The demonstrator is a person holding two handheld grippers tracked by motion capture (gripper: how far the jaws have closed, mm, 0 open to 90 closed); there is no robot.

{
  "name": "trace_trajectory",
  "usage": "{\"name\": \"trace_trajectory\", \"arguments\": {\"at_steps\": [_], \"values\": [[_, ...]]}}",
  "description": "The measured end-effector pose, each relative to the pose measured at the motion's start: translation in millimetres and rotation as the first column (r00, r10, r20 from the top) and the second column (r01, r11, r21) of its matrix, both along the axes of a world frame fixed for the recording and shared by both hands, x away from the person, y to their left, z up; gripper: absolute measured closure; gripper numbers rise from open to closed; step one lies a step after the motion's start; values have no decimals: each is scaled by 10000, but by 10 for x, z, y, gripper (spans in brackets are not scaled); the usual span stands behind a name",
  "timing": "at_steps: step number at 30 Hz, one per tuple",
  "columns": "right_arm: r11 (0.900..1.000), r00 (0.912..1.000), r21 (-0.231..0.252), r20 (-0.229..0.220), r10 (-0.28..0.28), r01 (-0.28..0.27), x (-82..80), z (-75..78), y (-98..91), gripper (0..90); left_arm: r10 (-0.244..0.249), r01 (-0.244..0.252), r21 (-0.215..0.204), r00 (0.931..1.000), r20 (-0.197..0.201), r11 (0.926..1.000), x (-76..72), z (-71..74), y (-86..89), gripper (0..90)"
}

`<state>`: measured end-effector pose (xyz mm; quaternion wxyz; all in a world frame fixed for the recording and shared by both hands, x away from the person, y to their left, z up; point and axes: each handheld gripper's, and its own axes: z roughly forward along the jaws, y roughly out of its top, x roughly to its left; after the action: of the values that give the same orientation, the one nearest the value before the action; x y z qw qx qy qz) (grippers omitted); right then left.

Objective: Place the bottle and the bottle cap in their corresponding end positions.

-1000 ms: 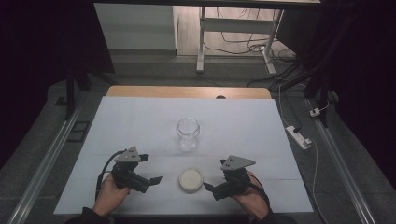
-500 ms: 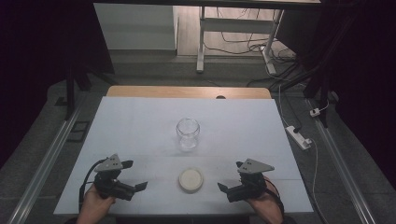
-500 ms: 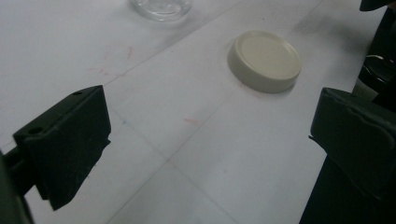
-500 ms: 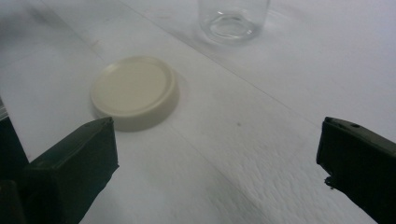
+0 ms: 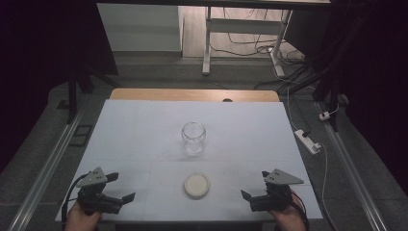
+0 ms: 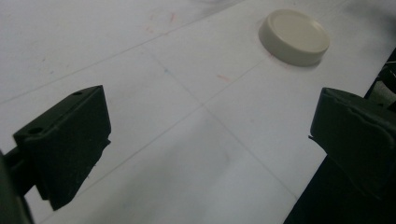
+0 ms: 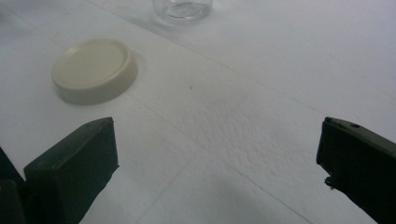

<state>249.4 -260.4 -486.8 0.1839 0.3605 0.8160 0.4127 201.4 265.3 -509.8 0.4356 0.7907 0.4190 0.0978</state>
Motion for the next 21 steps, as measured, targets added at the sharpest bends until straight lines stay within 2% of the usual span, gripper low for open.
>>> {"name": "trace_trajectory", "arguments": {"at_steps": [9, 14, 21], "values": [[9977, 9975, -86, -196, -675, 674, -74, -37, -208, 0, 539, -536, 106, 9982, -266, 9985, -117, -88, 161, 0], [9958, 9953, -155, -345, -904, 899, -106, -58, -291, 0, 711, -700, 248, 9964, -463, 9972, -160, -135, 206, 0], [9938, 9928, -308, -509, -1085, 1071, -146, -77, -358, 0, 992, -985, 179, 9938, -509, 9950, -212, -135, 260, 0]]}}
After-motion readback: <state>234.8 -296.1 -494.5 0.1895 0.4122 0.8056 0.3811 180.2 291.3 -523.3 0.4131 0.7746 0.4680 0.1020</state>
